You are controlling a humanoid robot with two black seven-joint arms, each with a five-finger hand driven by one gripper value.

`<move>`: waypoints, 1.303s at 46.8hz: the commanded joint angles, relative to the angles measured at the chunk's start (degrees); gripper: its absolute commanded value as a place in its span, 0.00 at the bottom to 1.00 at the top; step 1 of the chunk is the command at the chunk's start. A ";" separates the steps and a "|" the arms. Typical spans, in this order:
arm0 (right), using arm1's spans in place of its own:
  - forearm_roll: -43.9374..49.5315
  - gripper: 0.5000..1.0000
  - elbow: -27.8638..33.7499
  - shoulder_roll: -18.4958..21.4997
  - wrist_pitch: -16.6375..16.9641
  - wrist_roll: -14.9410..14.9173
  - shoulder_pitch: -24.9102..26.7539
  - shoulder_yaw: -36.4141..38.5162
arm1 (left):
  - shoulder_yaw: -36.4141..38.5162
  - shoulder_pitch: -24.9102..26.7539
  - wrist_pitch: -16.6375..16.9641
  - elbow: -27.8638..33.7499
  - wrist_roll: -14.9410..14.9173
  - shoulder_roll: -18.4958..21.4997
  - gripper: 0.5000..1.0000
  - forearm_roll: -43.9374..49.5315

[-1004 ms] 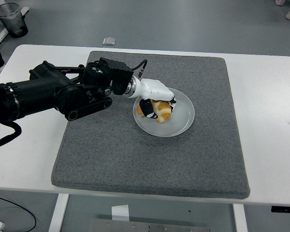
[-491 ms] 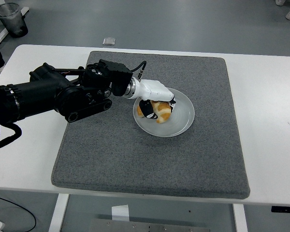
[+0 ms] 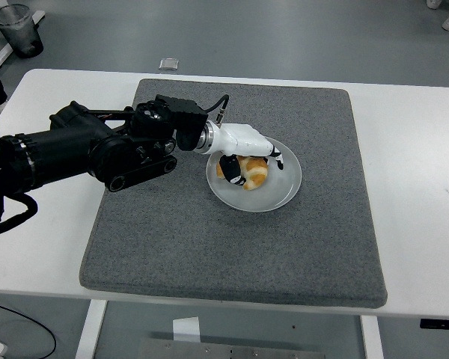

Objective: Place the bread on the plate

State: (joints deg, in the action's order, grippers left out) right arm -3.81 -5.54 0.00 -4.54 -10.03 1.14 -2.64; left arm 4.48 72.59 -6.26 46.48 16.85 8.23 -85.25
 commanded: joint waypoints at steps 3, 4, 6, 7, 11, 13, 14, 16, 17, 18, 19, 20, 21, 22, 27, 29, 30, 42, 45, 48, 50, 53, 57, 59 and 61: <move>0.03 0.86 0.00 0.00 -0.03 -0.07 0.00 0.00 | -1.66 0.18 0.37 0.19 0.02 -0.06 0.99 0.43; 0.03 0.86 0.00 0.00 -0.03 0.01 0.00 0.00 | -2.36 0.18 0.46 0.19 0.02 0.03 0.99 0.61; 0.03 0.86 0.00 0.00 0.06 0.01 0.00 0.00 | -3.86 0.27 0.46 0.19 0.02 0.03 0.99 0.78; 0.03 0.86 0.00 0.00 -0.03 0.01 0.00 0.00 | -4.47 0.27 0.46 0.28 0.02 0.03 0.99 0.87; 0.03 0.86 0.00 0.00 -0.03 0.01 0.00 0.00 | -5.97 0.71 0.46 0.37 0.02 0.20 0.99 1.05; 0.03 0.86 0.00 0.00 0.06 0.01 0.00 0.00 | -6.50 0.89 0.37 0.63 0.02 0.29 0.99 1.14; 0.03 0.86 0.00 0.00 0.06 0.01 0.00 0.00 | -6.76 0.97 0.37 0.72 0.02 0.47 0.99 1.14; 0.03 0.86 0.00 0.00 -0.03 0.01 0.00 0.00 | -7.47 1.15 0.28 0.81 0.02 0.56 0.99 1.22; 0.03 0.86 0.00 0.00 0.06 0.01 -0.08 0.00 | -7.90 1.15 0.19 0.89 0.02 0.56 0.99 1.31; 0.03 0.86 0.00 0.00 -0.03 0.01 -0.08 0.00 | -8.34 1.24 0.02 0.98 0.02 0.64 0.99 1.57; 0.03 0.86 0.00 0.00 -0.03 0.01 0.00 0.00 | -8.69 1.24 -0.07 0.98 0.02 0.64 0.99 1.75; 0.03 0.86 0.00 0.00 -0.03 0.01 -0.08 0.00 | -9.13 1.33 -0.07 0.98 0.02 0.73 0.99 2.01; 0.03 0.86 0.00 0.00 0.06 0.01 0.00 0.00 | -9.49 1.41 -0.16 0.98 0.02 0.73 0.99 2.28; -0.06 0.86 0.00 0.00 -0.03 0.01 0.00 0.00 | -9.84 1.68 -0.16 0.98 0.02 0.82 0.99 2.54; 0.03 0.86 0.00 0.00 0.06 0.01 0.00 0.00 | -11.25 2.47 -0.25 1.07 0.02 1.52 0.99 3.51; 0.03 0.86 0.00 0.00 0.06 0.01 0.00 0.00 | -11.68 2.91 -0.25 1.07 0.02 1.79 1.00 4.21; 0.03 0.86 0.00 0.00 0.06 0.01 0.00 0.00 | -11.86 3.08 -0.25 1.16 0.02 1.87 1.00 4.65; 0.03 0.86 0.00 0.00 -0.03 0.01 -0.08 0.00 | -13.00 4.84 -0.33 2.65 -0.07 4.86 1.00 14.05; 0.03 0.86 0.00 0.00 0.06 0.01 0.00 0.00 | -13.00 5.37 -0.25 2.65 -0.07 6.18 1.00 17.03; 0.03 0.86 0.00 0.00 -0.03 -0.07 0.00 0.00 | -13.09 5.72 -0.07 2.65 -0.16 7.06 1.00 20.46; 0.03 0.86 0.00 0.00 -0.03 0.01 0.00 0.00 | -13.09 5.98 0.10 2.56 -0.24 7.67 1.00 22.92; 0.03 0.86 0.00 0.00 -0.03 0.01 0.00 0.00 | -13.09 6.34 0.19 2.48 -0.33 8.64 1.00 26.35; -0.06 0.86 0.00 0.00 -0.03 0.01 0.00 0.00 | -13.18 6.42 0.28 2.30 -0.33 9.96 1.00 30.74; 0.03 0.86 0.00 0.00 0.06 -0.07 -0.08 0.00 | -13.62 6.34 0.46 2.30 -0.42 10.66 1.00 32.59; 0.03 0.86 0.00 0.00 -0.03 0.01 -0.08 0.00 | -14.67 6.34 0.46 2.13 -0.42 11.45 1.00 34.53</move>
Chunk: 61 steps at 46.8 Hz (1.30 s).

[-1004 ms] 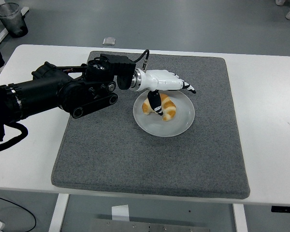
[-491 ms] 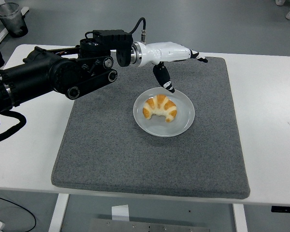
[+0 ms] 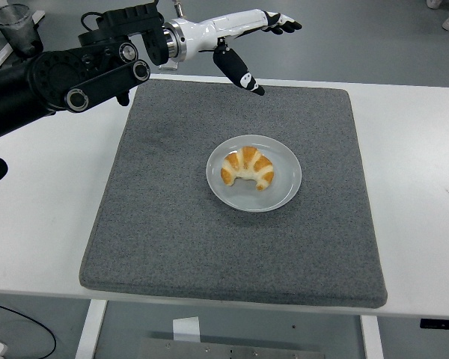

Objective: Place the bread on the plate

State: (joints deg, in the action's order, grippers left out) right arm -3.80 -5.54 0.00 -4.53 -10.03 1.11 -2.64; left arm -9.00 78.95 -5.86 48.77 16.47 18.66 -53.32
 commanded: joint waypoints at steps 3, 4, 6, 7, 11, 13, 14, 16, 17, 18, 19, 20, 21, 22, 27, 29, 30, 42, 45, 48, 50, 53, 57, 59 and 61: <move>0.02 0.86 0.00 0.00 -0.04 0.01 0.03 0.00 | -3.12 -0.11 0.05 -0.43 -0.21 2.08 1.00 5.24; -0.07 0.86 0.00 0.00 -0.04 -0.08 0.03 0.00 | -3.82 -0.28 0.05 -0.52 -0.21 2.43 1.00 6.20; 0.02 0.86 0.00 0.00 -0.04 0.01 0.03 0.00 | -4.79 -0.55 0.05 -0.69 -0.30 3.13 1.00 8.22; -0.07 0.86 0.00 0.00 0.05 0.01 0.03 0.00 | -4.97 -0.64 0.05 -0.78 -0.30 3.57 1.00 9.19; 0.02 0.86 0.00 0.00 0.05 0.01 0.03 0.00 | -5.15 -0.90 0.14 -0.69 -0.30 5.59 1.00 13.93; 0.02 0.86 0.00 0.00 0.05 0.01 0.03 0.00 | -5.15 -1.08 0.49 -0.78 -0.30 6.56 1.00 16.66; 0.02 0.86 0.00 0.00 0.05 0.01 0.03 0.00 | -5.06 -1.16 0.67 -0.78 -0.30 7.09 1.00 18.15; 0.02 0.86 0.00 0.00 0.05 0.01 0.03 0.00 | -5.06 -1.25 1.02 -0.87 -0.30 7.97 1.00 20.96; 0.02 0.86 0.00 0.00 0.05 0.01 0.03 0.00 | -5.06 -1.25 1.20 -0.87 -0.21 8.41 1.00 22.28; 0.02 0.86 0.00 0.00 0.05 0.01 0.03 0.00 | -5.06 -1.34 1.37 -0.87 -0.30 8.84 1.00 23.60; 0.02 0.86 0.00 0.00 -0.04 0.01 -0.05 0.00 | -5.06 -1.34 1.63 -0.96 -0.21 9.28 1.00 24.92; 0.02 0.86 0.00 0.00 -0.04 0.01 -0.06 0.00 | -5.15 -1.34 1.81 -0.96 -0.30 9.55 1.00 26.15; 0.02 0.86 0.00 0.00 -0.04 0.01 0.03 0.00 | -5.06 -1.43 2.16 -1.05 -0.21 9.73 1.00 27.47; 0.02 0.86 0.00 0.00 -0.04 0.01 0.03 0.00 | -5.15 -1.43 2.42 -1.13 -0.30 9.90 1.00 28.79; -0.07 0.86 0.00 0.00 0.05 0.01 -0.05 0.00 | -5.15 -2.57 3.74 -2.63 -0.21 10.08 1.00 35.55; 0.02 0.86 0.00 0.00 -0.04 0.01 0.03 0.00 | -5.24 -2.92 3.75 -2.89 -0.21 10.17 1.00 38.02; 0.02 0.86 0.00 0.00 -0.04 0.01 0.03 0.00 | -5.24 -3.10 3.75 -2.98 -0.21 10.25 1.00 39.16; -0.07 0.86 0.00 0.00 -0.04 0.01 0.03 0.00 | -10.50 -6.78 3.57 -5.44 -0.30 10.43 1.00 49.19; 0.02 0.86 0.00 0.00 0.05 0.01 0.03 0.00 | -12.88 -7.93 3.22 -6.32 -0.30 10.26 1.00 49.89; -0.07 0.86 0.00 0.00 -0.04 0.01 0.03 0.00 | -15.16 -9.16 2.96 -7.11 -0.30 10.08 1.00 50.51; 0.02 0.86 0.00 0.00 0.05 0.01 0.03 0.00 | -16.39 -10.04 2.87 -7.64 -0.30 10.08 1.00 51.03; -0.07 0.86 0.00 0.00 0.05 0.01 -0.05 0.00 | -17.63 -11.18 2.60 -8.69 -0.30 9.99 1.00 51.65; 0.02 0.86 0.00 0.00 0.05 -0.08 0.03 0.00 | -18.86 -12.76 1.46 -10.01 -0.21 9.47 1.00 53.05; 0.02 0.86 0.00 0.00 -0.04 0.01 0.03 0.00 | -19.21 -13.73 0.76 -10.62 -0.21 8.68 1.00 54.02; 0.02 0.86 0.00 0.00 -0.04 0.01 0.03 0.00 | -19.65 -14.43 0.41 -11.33 -0.21 8.06 1.00 54.90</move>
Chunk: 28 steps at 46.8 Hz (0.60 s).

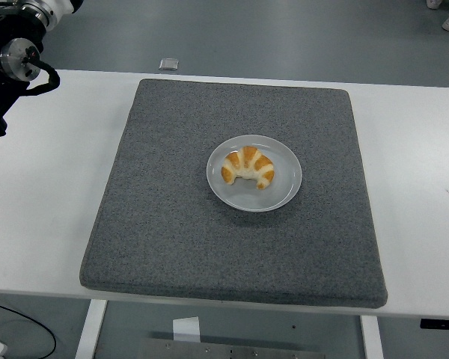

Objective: Place the bread on the plate

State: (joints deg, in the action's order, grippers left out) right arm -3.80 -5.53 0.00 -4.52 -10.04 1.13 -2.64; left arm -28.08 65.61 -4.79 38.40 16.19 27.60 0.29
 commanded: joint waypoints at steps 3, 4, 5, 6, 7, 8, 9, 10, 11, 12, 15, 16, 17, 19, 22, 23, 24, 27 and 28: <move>-0.07 0.86 0.00 0.00 0.03 0.02 0.01 0.00 | -1.63 -2.07 -1.54 -2.18 0.07 -1.85 1.00 2.43; -0.07 0.86 0.00 0.00 0.03 0.02 0.01 0.00 | -1.98 -2.42 -1.80 -2.62 0.15 -2.29 1.00 2.61; -0.07 0.86 0.00 0.00 -0.05 0.02 0.01 0.00 | -2.42 -2.77 -2.15 -3.06 0.15 -2.73 1.00 2.78; -0.07 0.86 0.00 0.00 0.03 0.02 0.01 0.00 | -2.94 -3.03 -2.59 -3.50 0.15 -3.25 1.00 2.87; 0.02 0.86 0.00 0.00 0.03 0.02 0.01 0.00 | -3.47 -3.30 -3.21 -3.94 0.15 -3.78 1.00 2.87; -0.07 0.86 0.00 0.00 -0.05 0.02 0.01 0.00 | -4.17 -3.47 -3.65 -4.55 0.15 -4.40 1.00 2.87; -0.07 0.86 0.00 0.00 0.03 0.02 -0.08 0.00 | -4.87 -3.65 -4.17 -5.17 0.24 -5.01 1.00 2.87; 0.02 0.86 0.00 0.00 -0.05 -0.07 0.01 0.00 | -5.58 -3.83 -4.79 -5.87 0.24 -5.54 1.00 2.87; 0.02 0.86 0.00 0.00 -0.05 0.01 0.01 0.00 | -6.37 -4.00 -5.40 -6.57 0.33 -6.15 1.00 2.87; 0.02 0.86 0.00 0.00 -0.05 0.02 0.01 0.00 | -7.07 -4.18 -6.10 -7.19 0.33 -6.86 1.00 2.87; 0.02 0.86 0.00 0.00 0.03 0.02 0.01 0.00 | -9.09 -4.44 -8.13 -9.21 0.51 -8.44 1.00 2.87; 0.02 0.86 0.00 0.00 -0.05 0.02 0.01 0.00 | -9.71 -4.53 -8.83 -9.91 0.59 -8.88 1.00 2.87; -0.07 0.86 0.00 0.00 -0.05 0.02 0.01 0.00 | -10.32 -4.53 -9.62 -10.44 0.59 -9.41 1.00 2.87; 0.02 0.86 0.00 0.00 0.03 0.02 0.01 0.00 | -11.38 -4.53 -10.68 -11.85 0.68 -10.37 1.00 2.87; -0.07 0.86 0.00 0.00 0.03 0.02 0.01 0.00 | -12.09 -4.53 -11.73 -13.95 0.68 -11.87 1.00 2.87; -0.07 0.86 0.00 0.00 -0.05 0.02 0.01 0.00 | -12.18 -4.44 -11.74 -14.57 0.68 -12.31 1.00 2.87; 0.02 0.86 0.00 0.00 -0.05 0.02 -0.08 0.00 | -12.18 -4.44 -11.82 -15.27 0.68 -12.75 1.00 2.87; -0.07 0.86 0.00 0.00 0.03 0.02 -0.08 0.09 | -12.18 -4.44 -11.91 -16.94 0.59 -13.89 1.00 2.96; -0.16 0.86 0.00 0.00 0.03 -0.07 -0.08 0.26 | -12.18 -4.44 -11.91 -17.38 0.59 -14.33 1.00 2.96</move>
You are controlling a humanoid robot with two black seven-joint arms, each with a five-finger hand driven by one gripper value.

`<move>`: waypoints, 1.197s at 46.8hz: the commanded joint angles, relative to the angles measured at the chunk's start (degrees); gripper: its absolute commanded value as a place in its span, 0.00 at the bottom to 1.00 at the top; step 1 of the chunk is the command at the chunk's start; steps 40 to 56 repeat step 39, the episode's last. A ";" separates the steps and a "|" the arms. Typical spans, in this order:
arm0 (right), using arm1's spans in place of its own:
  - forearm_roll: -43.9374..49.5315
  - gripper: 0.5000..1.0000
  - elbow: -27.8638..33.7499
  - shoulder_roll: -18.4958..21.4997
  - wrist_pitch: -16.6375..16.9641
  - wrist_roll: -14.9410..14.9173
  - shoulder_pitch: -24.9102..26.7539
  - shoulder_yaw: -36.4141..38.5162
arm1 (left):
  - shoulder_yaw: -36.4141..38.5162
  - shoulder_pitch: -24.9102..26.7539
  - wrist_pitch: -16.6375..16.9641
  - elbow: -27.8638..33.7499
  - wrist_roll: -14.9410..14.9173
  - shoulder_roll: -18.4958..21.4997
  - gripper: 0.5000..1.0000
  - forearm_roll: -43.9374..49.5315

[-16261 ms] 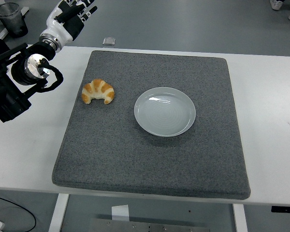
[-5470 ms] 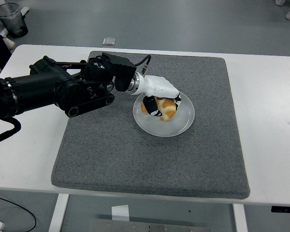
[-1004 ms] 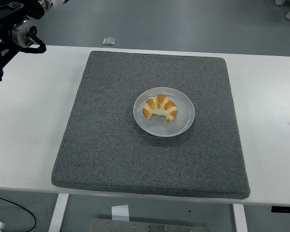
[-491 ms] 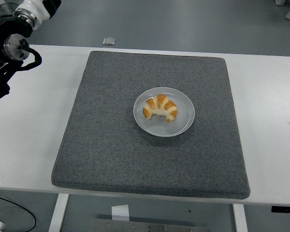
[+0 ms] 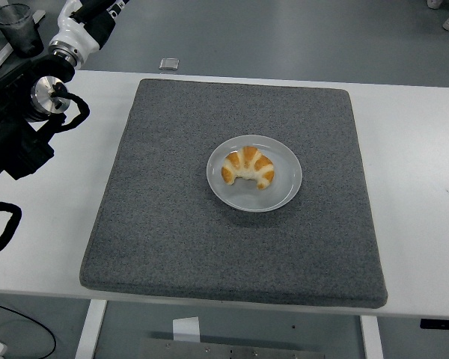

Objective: Place the bread on the plate

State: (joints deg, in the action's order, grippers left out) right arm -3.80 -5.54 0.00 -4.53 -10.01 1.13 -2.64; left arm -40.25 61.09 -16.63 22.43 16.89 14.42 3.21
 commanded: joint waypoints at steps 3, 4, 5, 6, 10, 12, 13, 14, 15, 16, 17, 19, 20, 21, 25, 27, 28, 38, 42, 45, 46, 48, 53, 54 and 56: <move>-0.33 0.86 -0.35 0.00 0.14 -0.01 0.01 0.35 | 0.08 -0.01 -0.07 -2.65 -0.10 -1.85 1.00 0.13; -0.33 0.86 -0.61 0.00 0.14 -0.01 0.01 0.35 | 0.08 -0.01 0.02 -3.01 -0.10 -2.11 1.00 0.13; -0.33 0.86 -0.70 0.00 0.22 -0.01 0.01 0.35 | 0.08 -0.01 0.02 -3.53 -0.10 -2.46 1.00 0.13; -0.33 0.86 -0.70 0.00 0.31 -0.01 0.01 0.35 | 0.08 -0.10 0.02 -4.06 -0.10 -2.81 1.00 0.13; -0.33 0.86 -0.70 0.00 0.66 -0.01 0.01 0.26 | -0.01 -0.27 0.02 -5.99 -0.19 -4.13 1.00 0.22; -0.33 0.86 -0.79 0.00 0.84 -0.01 0.01 0.26 | 0.08 -0.27 0.02 -6.43 -0.19 -4.48 1.00 0.57; -0.33 0.86 -0.79 0.00 1.10 -0.01 0.01 0.18 | 0.08 -0.36 0.02 -6.61 -0.19 -4.75 1.00 0.75; -0.33 0.86 -0.79 0.00 1.28 -0.01 0.01 0.17 | 0.08 -0.36 0.11 -6.61 -0.19 -4.92 1.00 0.92; -0.33 0.86 -0.79 0.00 1.63 -0.01 0.01 0.17 | 0.08 -0.36 0.20 -6.70 -0.19 -5.19 1.00 1.01; -0.33 0.86 -0.79 0.00 1.98 -0.01 0.01 0.17 | 0.17 -0.45 0.28 -6.70 -0.19 -5.45 1.00 1.10; -0.33 0.86 -0.79 0.00 2.33 -0.01 0.01 0.17 | 0.17 -0.45 0.28 -6.70 -0.11 -5.63 1.00 1.10; -0.33 0.86 -0.79 0.00 2.86 -0.01 0.01 0.17 | 0.17 -0.45 0.55 -6.79 -0.19 -5.80 1.00 1.19; -0.33 0.86 -0.79 0.00 3.03 -0.01 0.01 0.17 | 0.17 -0.45 0.55 -6.79 -0.19 -5.89 1.00 1.19; -0.33 0.86 -0.79 0.00 3.04 -0.01 0.01 0.26 | 0.17 -0.36 0.55 -6.79 -0.19 -5.89 1.00 1.19; -0.33 0.86 -0.79 0.00 3.04 -0.01 0.01 0.35 | 0.17 -0.45 0.90 -7.14 -0.19 -7.03 1.00 1.19; -0.33 0.86 -0.79 0.00 3.04 -0.01 0.01 0.35 | 0.08 -0.45 0.99 -7.75 -0.19 -7.56 1.00 1.19; -0.33 0.86 -0.70 0.00 3.04 -0.01 0.01 0.35 | -0.01 -0.36 0.99 -8.02 -0.19 -7.91 1.00 1.27; -0.33 0.86 -0.70 0.00 3.04 -0.01 0.01 0.44 | -0.27 -0.62 0.99 -9.34 0.86 -9.76 1.00 4.17; -0.33 0.86 -0.70 0.00 3.04 -0.09 0.01 0.44 | -0.27 -0.80 0.99 -9.34 1.21 -9.85 1.00 4.70; -0.33 0.86 -0.70 0.00 3.04 -0.09 0.01 0.44 | -0.27 -0.80 0.99 -9.34 1.21 -9.85 1.00 4.70; -0.33 0.86 -0.70 0.00 3.04 -0.09 0.01 0.44 | -0.27 -0.80 0.99 -9.34 1.21 -9.85 1.00 4.70; -0.33 0.86 -0.70 0.00 3.04 -0.09 0.01 0.44 | -0.27 -0.80 0.99 -9.34 1.21 -9.85 1.00 4.70; -0.33 0.86 -0.70 0.00 3.04 -0.09 0.01 0.44 | -0.27 -0.80 0.99 -9.34 1.21 -9.85 1.00 4.70; -0.33 0.86 -0.70 0.00 3.04 -0.09 0.01 0.44 | -0.27 -0.80 0.99 -9.34 1.21 -9.85 1.00 4.70; -0.33 0.86 -0.70 0.00 3.04 -0.09 0.01 0.44 | -0.27 -0.80 0.99 -9.34 1.21 -9.85 1.00 4.70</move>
